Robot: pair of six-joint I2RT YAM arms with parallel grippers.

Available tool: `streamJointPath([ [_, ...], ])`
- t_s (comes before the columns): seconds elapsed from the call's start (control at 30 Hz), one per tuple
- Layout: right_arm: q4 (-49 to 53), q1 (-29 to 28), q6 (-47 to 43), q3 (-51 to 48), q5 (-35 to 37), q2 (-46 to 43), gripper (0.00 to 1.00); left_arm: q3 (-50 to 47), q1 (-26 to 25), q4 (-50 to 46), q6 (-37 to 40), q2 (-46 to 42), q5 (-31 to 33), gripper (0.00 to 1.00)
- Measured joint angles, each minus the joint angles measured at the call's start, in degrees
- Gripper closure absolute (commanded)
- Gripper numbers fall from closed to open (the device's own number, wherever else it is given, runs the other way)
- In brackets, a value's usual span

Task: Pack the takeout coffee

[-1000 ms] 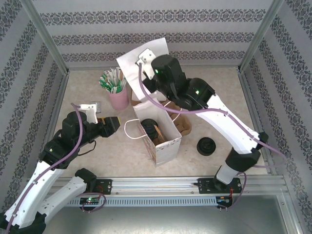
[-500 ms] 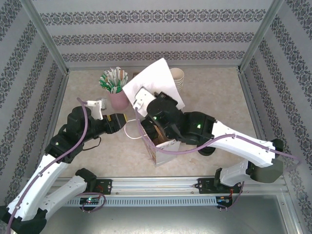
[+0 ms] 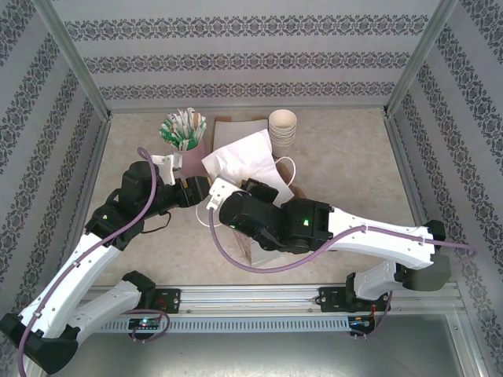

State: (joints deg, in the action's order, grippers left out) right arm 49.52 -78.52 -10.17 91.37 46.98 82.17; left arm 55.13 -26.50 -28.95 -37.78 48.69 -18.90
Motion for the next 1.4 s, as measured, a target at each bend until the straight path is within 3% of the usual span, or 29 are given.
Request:
streamJointPath([
  [0.17, 2.1, 1.0, 5.6, 0.0, -7.1, -1.6, 1.00, 0.0, 0.0, 0.1, 0.0, 0.0, 0.0, 0.38],
  [0.43, 3.1, 10.1, 17.5, -4.5, -19.5, -6.4, 1.00, 0.0, -0.1, 0.1, 0.0, 0.6, 0.0, 0.38],
  [0.6, 4.0, 11.6, 21.9, -6.8, -25.9, -6.7, 1.00, 0.0, -0.1, 0.1, 0.2, 0.9, 0.0, 0.38],
  [1.17, 13.1, 15.6, 30.1, -4.9, -35.9, 1.9, 1.00, 0.0, -0.2, 0.1, 0.5, 1.3, 0.1, 0.39],
  [1.23, 14.0, 15.8, 30.7, -4.1, -36.9, 2.7, 0.93, 0.0, -0.2, 0.1, 0.6, 1.3, 0.1, 0.39],
  [1.37, 14.2, 16.1, 31.3, -2.2, -40.1, 4.3, 0.69, 0.0, -0.4, 0.1, 1.0, 1.3, 0.5, 0.39],
  [1.4, 13.7, 16.1, 31.3, -1.9, -40.9, 4.3, 0.68, 0.0, -0.4, 0.1, 1.1, 1.3, 0.5, 0.39],
])
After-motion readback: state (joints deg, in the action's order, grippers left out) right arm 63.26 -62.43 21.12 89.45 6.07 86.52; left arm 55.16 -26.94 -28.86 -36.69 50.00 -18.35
